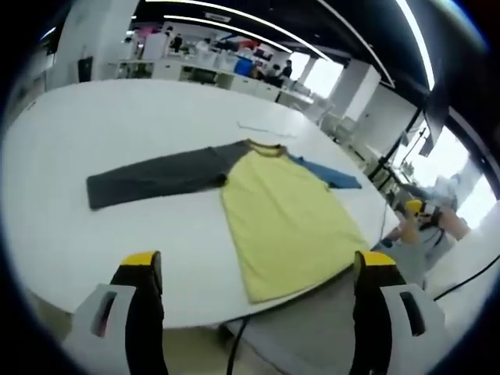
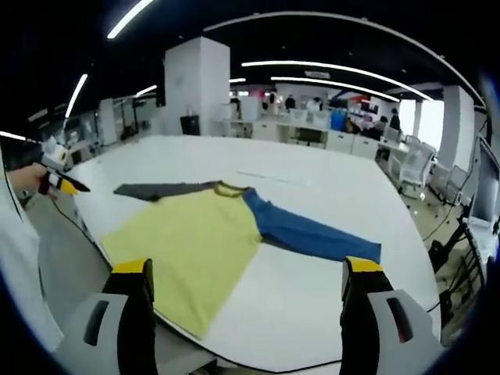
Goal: Fold the garment on the visible template until the final outline fits inside the template.
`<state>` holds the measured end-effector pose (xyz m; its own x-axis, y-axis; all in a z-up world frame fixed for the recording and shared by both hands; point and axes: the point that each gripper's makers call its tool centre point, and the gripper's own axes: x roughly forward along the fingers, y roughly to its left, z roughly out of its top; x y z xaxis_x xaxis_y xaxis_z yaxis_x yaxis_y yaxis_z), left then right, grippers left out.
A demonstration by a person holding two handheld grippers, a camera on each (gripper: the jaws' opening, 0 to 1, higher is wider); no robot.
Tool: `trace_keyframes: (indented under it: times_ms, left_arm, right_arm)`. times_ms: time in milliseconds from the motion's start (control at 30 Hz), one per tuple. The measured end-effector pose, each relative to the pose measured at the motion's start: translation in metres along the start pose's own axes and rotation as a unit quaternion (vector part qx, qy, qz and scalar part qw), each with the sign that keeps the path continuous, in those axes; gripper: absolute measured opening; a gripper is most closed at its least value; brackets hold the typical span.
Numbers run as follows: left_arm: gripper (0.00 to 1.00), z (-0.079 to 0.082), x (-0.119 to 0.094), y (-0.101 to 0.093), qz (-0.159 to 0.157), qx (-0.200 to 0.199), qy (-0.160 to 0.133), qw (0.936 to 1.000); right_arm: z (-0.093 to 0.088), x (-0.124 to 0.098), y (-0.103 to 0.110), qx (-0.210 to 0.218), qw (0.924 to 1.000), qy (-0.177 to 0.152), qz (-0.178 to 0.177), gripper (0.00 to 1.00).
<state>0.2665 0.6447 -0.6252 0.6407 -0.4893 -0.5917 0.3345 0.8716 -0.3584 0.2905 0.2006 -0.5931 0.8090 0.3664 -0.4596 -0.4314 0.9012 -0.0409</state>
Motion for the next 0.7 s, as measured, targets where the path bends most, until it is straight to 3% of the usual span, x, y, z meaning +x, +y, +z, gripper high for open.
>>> trace_keyframes:
  times_ms: [233,700]
  left_arm:
    - [1.00,0.0029,0.0050,-0.0078,0.001,0.033,0.011,0.9994]
    - [1.00,0.0059,0.0096,-0.0063,0.002,0.040,0.015,0.9991]
  right_arm:
    - [-0.0028,-0.0014,-0.0007,0.002,1.0000,0.008,0.000,1.00]
    - [-0.0082,-0.0005,-0.0036,0.011,0.9998,0.016,-0.001,1.00]
